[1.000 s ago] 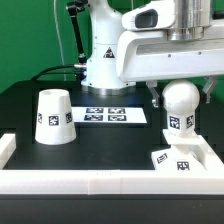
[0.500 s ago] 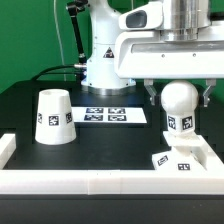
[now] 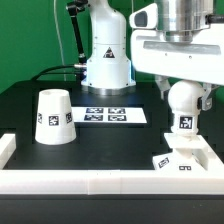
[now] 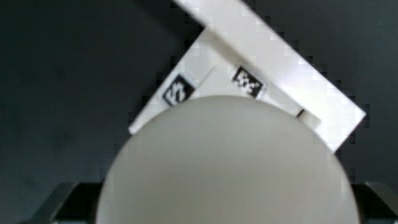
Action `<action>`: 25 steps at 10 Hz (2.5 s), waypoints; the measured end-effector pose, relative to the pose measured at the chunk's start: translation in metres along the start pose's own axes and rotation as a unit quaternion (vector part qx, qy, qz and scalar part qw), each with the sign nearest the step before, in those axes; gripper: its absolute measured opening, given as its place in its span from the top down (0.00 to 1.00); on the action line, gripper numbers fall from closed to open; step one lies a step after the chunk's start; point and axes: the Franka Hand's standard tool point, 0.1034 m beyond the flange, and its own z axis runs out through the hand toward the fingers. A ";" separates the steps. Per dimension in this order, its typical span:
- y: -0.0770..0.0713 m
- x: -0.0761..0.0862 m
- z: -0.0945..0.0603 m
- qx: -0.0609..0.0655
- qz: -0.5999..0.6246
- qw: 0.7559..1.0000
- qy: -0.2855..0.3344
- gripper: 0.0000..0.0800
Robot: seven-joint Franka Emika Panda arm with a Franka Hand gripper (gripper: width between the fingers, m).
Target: Assemble lamp
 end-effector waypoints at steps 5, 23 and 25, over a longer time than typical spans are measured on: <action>-0.009 0.003 0.001 0.009 0.172 0.985 -0.032 0.26; -0.012 0.007 0.002 -0.019 -0.650 0.759 0.028 0.13; -0.014 0.007 0.001 -0.024 -0.710 0.704 0.023 0.13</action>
Offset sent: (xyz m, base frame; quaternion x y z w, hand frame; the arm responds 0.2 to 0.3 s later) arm 0.0000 0.0000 0.0000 0.0000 0.0000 0.1938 0.9810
